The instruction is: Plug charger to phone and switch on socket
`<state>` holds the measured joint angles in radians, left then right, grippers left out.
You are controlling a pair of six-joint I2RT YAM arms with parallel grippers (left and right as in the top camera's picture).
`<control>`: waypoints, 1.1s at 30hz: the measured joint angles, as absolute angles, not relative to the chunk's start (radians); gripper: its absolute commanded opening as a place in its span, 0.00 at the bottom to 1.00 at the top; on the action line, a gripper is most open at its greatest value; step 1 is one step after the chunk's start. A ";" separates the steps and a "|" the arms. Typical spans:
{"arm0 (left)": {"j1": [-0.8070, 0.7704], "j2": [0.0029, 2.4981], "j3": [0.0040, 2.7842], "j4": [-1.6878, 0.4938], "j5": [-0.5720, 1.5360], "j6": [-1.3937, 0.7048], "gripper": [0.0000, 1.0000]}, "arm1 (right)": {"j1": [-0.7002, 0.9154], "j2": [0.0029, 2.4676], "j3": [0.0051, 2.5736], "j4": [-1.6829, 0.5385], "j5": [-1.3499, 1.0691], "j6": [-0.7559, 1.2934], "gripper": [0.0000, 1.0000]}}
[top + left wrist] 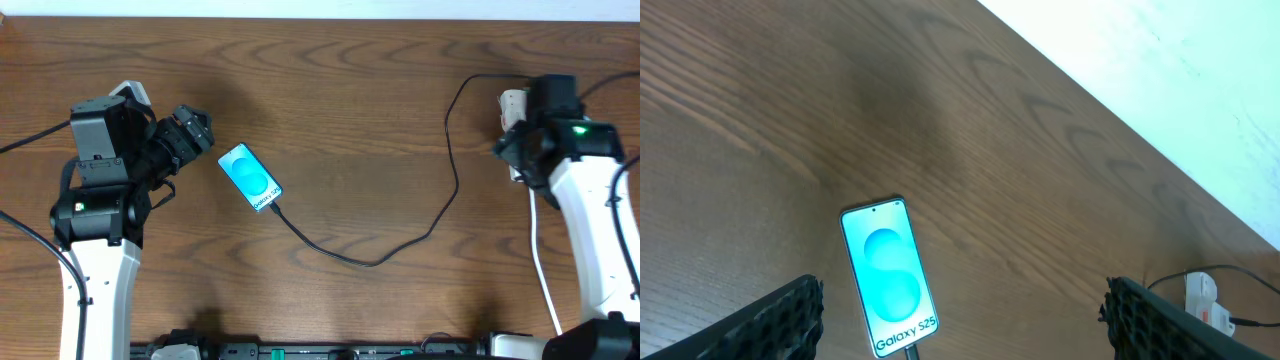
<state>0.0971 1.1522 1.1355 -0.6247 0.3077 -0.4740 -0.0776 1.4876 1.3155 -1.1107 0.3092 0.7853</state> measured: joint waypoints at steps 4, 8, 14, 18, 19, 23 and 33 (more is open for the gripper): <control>0.097 1.152 1.135 -0.625 0.308 -0.474 0.90 | -0.193 1.488 1.316 -1.114 0.201 0.765 0.99; 0.097 1.152 1.135 -0.625 0.308 -0.474 0.90 | -0.282 1.488 1.316 -1.114 0.091 0.709 0.99; 0.097 1.152 1.135 -0.625 0.308 -0.474 0.90 | -0.396 1.488 1.316 -1.115 -0.101 0.579 0.99; 0.097 1.152 1.135 -0.625 0.308 -0.474 0.90 | -0.427 1.488 1.316 -1.115 -0.150 0.527 0.99; 0.097 1.152 1.135 -0.625 0.308 -0.474 0.90 | -0.429 1.488 1.316 -1.115 -0.154 0.519 0.99; 0.097 1.156 1.135 -0.625 0.308 -0.474 0.90 | -0.429 1.488 1.316 -1.097 -0.168 0.501 0.99; 0.097 1.204 1.135 -0.628 0.308 -0.474 0.90 | -0.429 1.488 1.316 -1.069 -0.164 0.489 0.99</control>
